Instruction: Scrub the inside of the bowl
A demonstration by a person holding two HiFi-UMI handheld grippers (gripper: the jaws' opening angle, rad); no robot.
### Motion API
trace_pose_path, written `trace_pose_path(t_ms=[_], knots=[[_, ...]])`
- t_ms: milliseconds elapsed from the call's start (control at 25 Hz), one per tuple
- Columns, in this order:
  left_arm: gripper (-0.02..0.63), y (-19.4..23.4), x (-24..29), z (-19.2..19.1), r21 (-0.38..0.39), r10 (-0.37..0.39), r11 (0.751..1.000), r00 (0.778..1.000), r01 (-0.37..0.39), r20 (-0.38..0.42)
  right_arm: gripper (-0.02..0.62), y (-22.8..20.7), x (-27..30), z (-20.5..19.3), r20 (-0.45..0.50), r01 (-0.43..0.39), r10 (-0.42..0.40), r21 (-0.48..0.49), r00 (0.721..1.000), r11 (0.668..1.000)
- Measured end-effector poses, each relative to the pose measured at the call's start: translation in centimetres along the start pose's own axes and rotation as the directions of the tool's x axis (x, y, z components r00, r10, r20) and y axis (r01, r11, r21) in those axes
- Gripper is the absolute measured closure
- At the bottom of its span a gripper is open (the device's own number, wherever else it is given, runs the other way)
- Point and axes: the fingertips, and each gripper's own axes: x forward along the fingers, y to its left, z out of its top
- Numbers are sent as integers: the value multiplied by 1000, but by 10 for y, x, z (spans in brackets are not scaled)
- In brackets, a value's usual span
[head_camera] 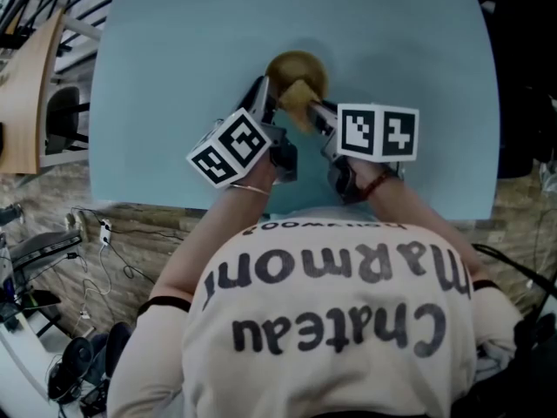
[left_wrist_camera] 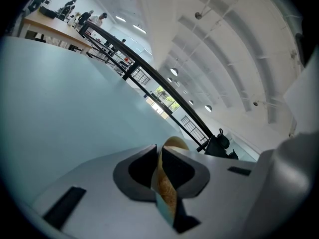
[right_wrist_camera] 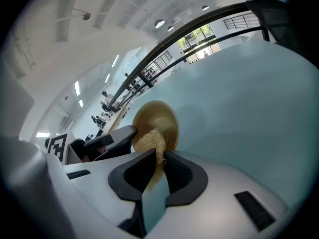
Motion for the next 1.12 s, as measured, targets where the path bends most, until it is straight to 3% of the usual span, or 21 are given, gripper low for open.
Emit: trace_pose_path(t_ms=[520,920,1120], knots=[[580,-11,0,-8,11,-43,999,998,43,-35,528,10,4,2,0,-31,31,20,1000,999],[590,-16,-2,-6,165,-25,986,999,32,-44,528,-1,-2,15,35,-34,31,70,999,997],[591,-18,-3,-3,180,-17,983,999,23,-34,528,-11,-11,29,80,-24,15,112,997,993]])
